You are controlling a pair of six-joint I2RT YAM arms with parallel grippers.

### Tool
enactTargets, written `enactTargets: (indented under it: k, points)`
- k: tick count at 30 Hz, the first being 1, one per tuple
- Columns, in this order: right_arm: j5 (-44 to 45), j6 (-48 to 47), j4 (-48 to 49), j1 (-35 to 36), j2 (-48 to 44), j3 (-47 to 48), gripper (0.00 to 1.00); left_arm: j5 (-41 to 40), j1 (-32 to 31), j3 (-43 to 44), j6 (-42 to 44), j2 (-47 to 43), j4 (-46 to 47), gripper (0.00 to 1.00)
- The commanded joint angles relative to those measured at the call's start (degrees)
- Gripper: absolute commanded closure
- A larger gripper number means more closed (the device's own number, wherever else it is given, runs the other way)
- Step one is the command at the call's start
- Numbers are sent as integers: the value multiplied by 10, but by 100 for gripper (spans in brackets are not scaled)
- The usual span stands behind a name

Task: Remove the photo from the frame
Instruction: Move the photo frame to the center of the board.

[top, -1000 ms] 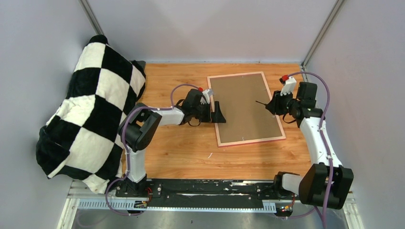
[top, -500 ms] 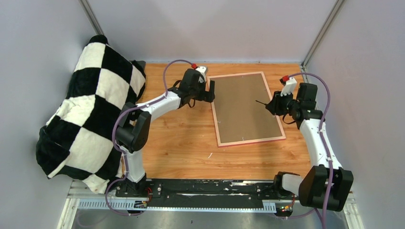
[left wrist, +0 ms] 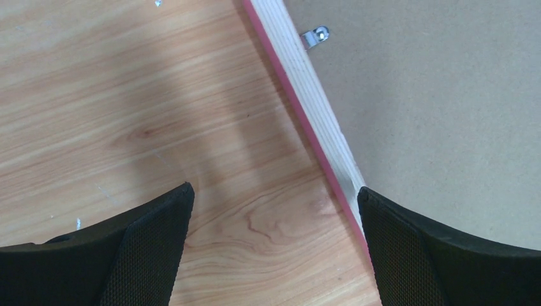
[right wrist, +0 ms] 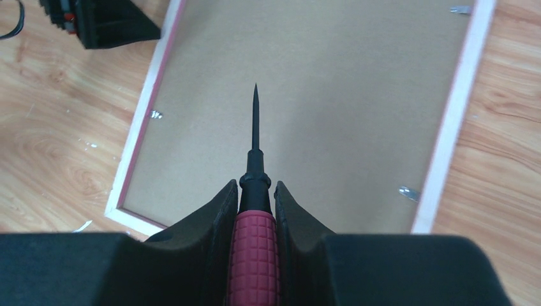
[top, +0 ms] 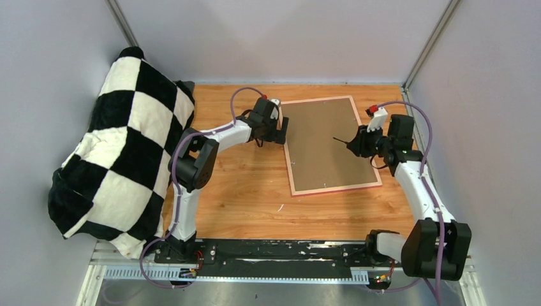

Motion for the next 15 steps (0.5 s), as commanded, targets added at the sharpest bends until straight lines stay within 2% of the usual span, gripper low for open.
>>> enactTargets:
  k: [1,4,9,15]
  points:
    - [-14,15,36,44,15,-16,100,18,-3,15,-14,9,-8,0]
    - [-7,11,35,77,36,-13,100,46,-3,7,-22,-1,10,0]
    - [-3,5,29,87,57,-9,100,79,-3,-5,-38,-21,27,0]
    - [-15,-2,34,107,67,-14,100,67,-3,49,-43,33,-14,0]
